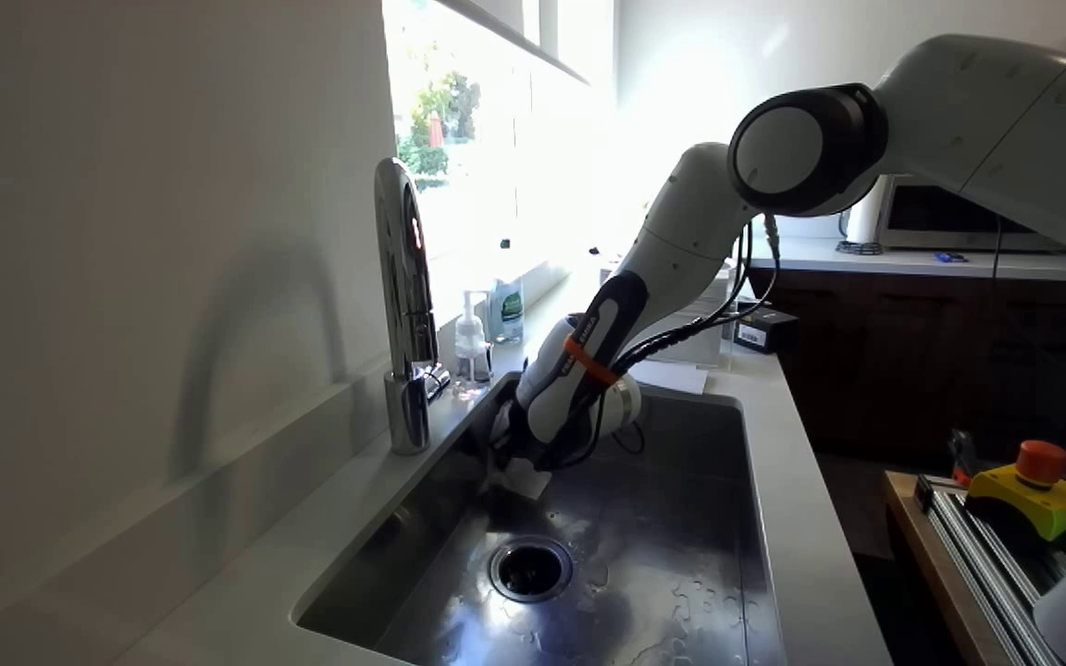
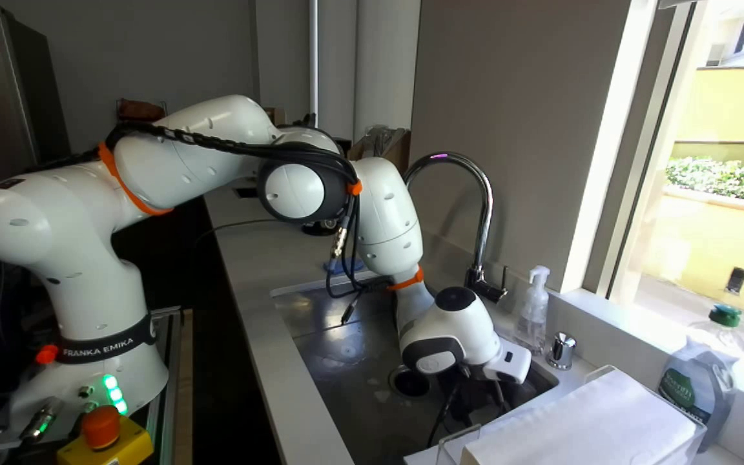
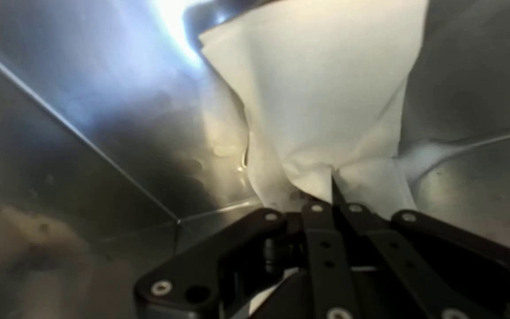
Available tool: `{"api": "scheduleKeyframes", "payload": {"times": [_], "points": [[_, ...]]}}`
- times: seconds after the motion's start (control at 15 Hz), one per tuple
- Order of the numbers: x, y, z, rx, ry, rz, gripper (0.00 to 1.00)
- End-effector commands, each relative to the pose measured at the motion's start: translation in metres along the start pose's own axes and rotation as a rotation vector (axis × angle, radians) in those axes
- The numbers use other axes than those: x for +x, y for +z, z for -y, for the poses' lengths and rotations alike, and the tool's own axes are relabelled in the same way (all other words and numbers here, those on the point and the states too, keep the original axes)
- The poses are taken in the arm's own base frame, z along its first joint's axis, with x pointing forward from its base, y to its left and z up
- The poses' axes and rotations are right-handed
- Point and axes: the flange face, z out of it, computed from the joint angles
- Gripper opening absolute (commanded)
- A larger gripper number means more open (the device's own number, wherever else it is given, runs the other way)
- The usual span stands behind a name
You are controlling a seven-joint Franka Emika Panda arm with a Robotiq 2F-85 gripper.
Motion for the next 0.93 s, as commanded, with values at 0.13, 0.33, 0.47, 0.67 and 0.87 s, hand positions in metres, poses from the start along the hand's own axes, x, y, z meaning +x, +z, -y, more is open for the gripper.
{"api": "scheduleKeyframes", "payload": {"times": [0.13, 0.33, 0.47, 0.67, 0.87], "points": [[0.001, 0.012, -0.008, -0.022, 0.007, -0.03, 0.0], [-0.005, 0.017, -0.001, -0.008, 0.01, -0.009, 0.0], [-0.007, 0.018, 0.005, 0.003, 0.011, -0.002, 0.0], [-0.007, 0.015, 0.012, 0.014, 0.007, 0.004, 0.0], [-0.009, 0.011, 0.018, 0.025, 0.008, 0.019, 0.0]]}}
